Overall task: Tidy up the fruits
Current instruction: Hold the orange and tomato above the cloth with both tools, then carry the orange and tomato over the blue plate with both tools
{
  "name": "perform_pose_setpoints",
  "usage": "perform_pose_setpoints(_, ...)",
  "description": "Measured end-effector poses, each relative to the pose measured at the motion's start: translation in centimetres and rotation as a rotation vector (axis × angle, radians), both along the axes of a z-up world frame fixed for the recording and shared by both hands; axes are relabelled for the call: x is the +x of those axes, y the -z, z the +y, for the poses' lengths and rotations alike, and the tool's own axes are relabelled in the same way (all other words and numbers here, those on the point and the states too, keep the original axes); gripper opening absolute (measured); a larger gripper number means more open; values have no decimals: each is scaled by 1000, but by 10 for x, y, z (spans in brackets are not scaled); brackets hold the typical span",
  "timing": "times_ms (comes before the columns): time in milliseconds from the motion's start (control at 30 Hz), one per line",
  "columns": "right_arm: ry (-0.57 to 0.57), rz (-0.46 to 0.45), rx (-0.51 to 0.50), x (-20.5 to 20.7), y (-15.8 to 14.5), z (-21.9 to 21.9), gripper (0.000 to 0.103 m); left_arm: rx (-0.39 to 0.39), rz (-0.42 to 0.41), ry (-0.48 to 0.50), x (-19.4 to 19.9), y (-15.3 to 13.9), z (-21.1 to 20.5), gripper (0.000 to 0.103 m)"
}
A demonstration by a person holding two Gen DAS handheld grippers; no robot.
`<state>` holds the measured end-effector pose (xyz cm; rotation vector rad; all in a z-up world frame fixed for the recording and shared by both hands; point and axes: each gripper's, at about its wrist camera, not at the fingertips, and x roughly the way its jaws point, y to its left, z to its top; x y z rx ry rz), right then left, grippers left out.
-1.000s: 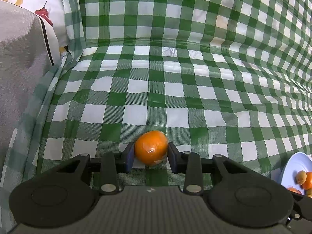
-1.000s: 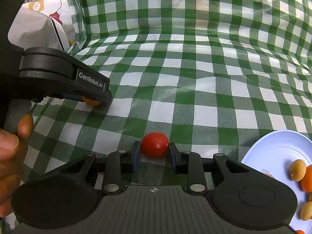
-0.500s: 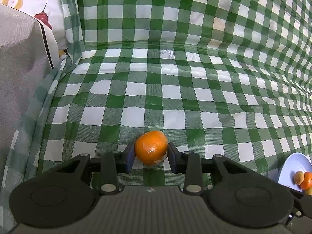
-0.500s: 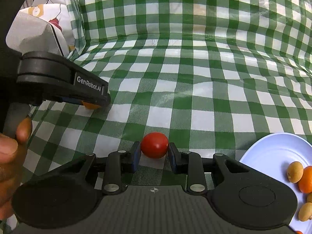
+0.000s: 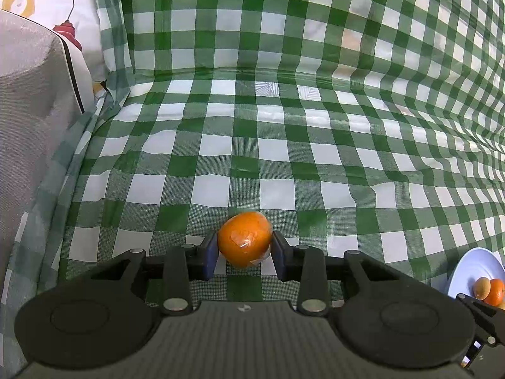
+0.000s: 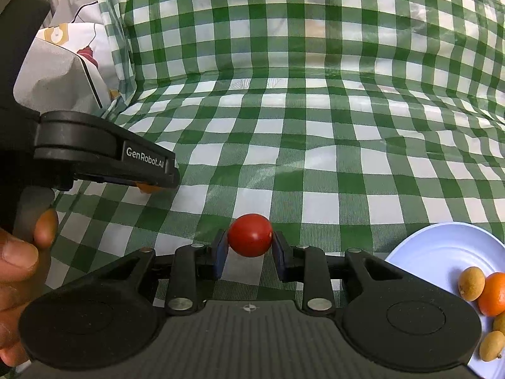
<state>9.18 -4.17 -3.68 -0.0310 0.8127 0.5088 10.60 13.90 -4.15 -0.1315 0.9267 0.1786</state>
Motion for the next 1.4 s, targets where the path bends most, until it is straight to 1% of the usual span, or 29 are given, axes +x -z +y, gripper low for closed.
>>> perform_pose_setpoints(433, 1, -4, 5, -1, 3, -1, 32, 3, -2, -3, 1, -1, 0, 39)
perform_pose_setpoints(633, 4, -11, 14, -4, -2, -2, 32, 12, -14, 1, -1, -10, -1, 39)
perform_pose_setpoints(833, 12, -34, 21, -9, -15, -11, 32, 22, -32, 12, -3, -23, -7, 39)
perform_pose_setpoints(1067, 39, -78, 17, -16, -37, -36, 32, 44, -54, 37, -11, -36, -19, 39)
perform_pose_setpoints(1267, 69, -111, 0, -19, -52, -69, 32, 63, -65, 62, -16, -41, -29, 39)
perform_pose_setpoints(1333, 96, -114, -3, -18, -56, -84, 32, 54, -65, 73, -17, -42, -33, 39)
perform_pose_setpoints(1400, 132, -111, -2, -16, -60, -101, 32, 25, -61, 102, -20, -41, -40, 39)
